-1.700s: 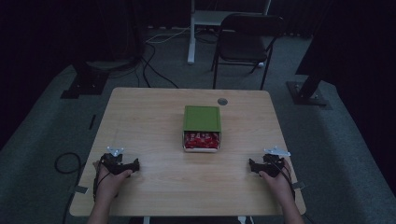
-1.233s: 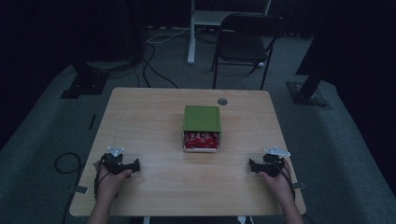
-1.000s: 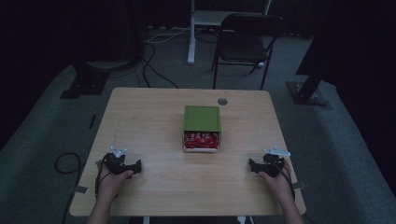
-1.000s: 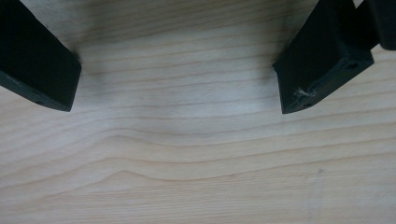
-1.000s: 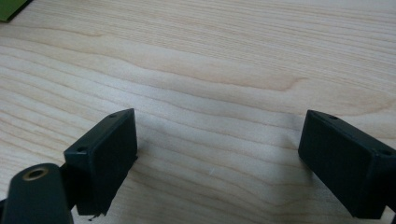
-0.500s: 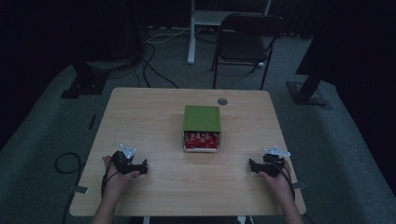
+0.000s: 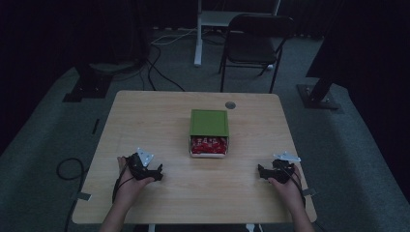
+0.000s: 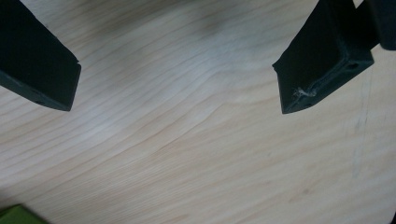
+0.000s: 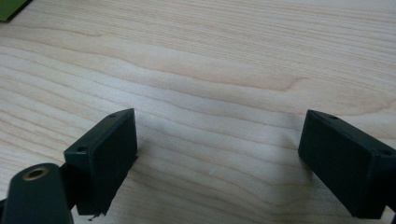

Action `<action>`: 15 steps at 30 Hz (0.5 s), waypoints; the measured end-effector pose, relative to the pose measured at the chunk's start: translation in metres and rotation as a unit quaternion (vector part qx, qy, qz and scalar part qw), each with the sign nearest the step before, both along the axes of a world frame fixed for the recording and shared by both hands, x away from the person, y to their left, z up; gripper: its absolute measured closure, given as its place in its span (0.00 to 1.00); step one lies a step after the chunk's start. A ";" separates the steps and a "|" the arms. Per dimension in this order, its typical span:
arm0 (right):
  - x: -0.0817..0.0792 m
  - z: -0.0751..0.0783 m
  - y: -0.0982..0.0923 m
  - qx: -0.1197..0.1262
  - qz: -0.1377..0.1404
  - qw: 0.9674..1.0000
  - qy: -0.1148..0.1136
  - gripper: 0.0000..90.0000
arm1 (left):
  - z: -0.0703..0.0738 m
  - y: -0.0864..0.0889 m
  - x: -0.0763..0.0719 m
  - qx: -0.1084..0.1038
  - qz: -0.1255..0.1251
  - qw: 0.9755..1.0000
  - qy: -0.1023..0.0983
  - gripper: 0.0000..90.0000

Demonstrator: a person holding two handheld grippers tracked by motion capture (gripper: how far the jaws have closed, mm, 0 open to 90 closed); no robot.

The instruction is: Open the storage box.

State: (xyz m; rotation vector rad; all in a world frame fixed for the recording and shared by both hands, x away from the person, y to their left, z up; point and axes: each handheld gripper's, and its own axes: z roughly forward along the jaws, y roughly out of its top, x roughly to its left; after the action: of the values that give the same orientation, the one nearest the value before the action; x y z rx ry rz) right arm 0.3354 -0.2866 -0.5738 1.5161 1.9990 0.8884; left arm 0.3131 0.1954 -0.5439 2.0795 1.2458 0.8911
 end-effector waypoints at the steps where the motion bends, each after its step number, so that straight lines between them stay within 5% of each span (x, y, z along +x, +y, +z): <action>1: 0.000 0.000 0.000 0.000 0.000 1.000 0.000 0.12 | 0.001 -0.003 0.000 0.002 -0.005 1.000 -0.002 0.01; 15: 0.000 0.000 0.000 0.000 0.000 1.000 0.000 0.12 | 0.019 -0.049 -0.009 0.033 -0.078 0.996 -0.038 0.01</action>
State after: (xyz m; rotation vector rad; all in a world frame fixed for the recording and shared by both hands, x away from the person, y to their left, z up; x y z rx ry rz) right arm 0.3354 -0.2866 -0.5738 1.5174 1.9989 0.8880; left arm 0.3040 0.1468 -0.5253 2.1407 1.0116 0.9399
